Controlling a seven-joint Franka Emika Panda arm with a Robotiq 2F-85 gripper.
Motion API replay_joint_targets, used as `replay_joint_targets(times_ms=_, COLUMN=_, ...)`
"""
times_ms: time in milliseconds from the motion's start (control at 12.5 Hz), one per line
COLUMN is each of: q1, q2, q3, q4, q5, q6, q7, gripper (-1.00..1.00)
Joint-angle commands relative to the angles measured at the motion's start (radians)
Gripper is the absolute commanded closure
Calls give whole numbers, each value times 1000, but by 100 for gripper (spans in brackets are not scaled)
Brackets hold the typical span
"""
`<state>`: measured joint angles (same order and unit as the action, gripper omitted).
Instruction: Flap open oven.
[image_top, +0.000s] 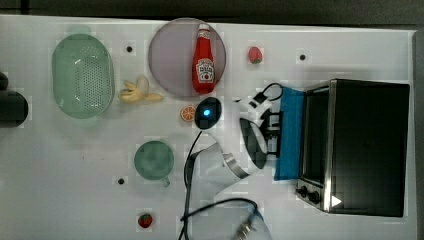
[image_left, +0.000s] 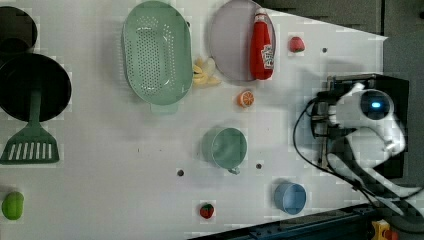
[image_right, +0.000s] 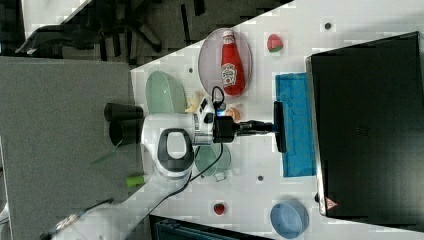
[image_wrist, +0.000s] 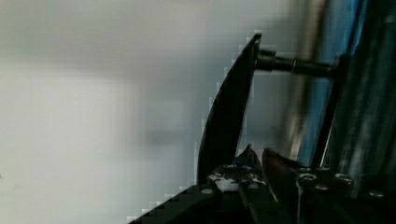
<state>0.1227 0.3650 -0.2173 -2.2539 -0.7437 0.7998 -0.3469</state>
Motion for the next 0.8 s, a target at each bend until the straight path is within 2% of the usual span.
replay_joint_targets(times_ms=80, q1=41, q2=64, q3=6, q4=23, q5=-45, q6=6, q7=170, gripper=65)
replay_joint_targets(times_ms=320, q1=46, q2=124, q3=6, q4=57, q5=-45, q6=11, q7=170, gripper=65)
replay_joint_targets(times_ms=560, q1=48, q2=172, q3=8, q4=69, q5=-42, q6=87, q7=198, gripper=65)
replay_joint_targets(times_ms=720, q1=52, q2=145, q3=20, q4=88, q5=-29, q6=102, q7=205, gripper=65)
replay_joint_targets(times_ms=800, q1=52, q2=109, q3=31, q4=106, q5=18, q6=107, q7=209, gripper=65)
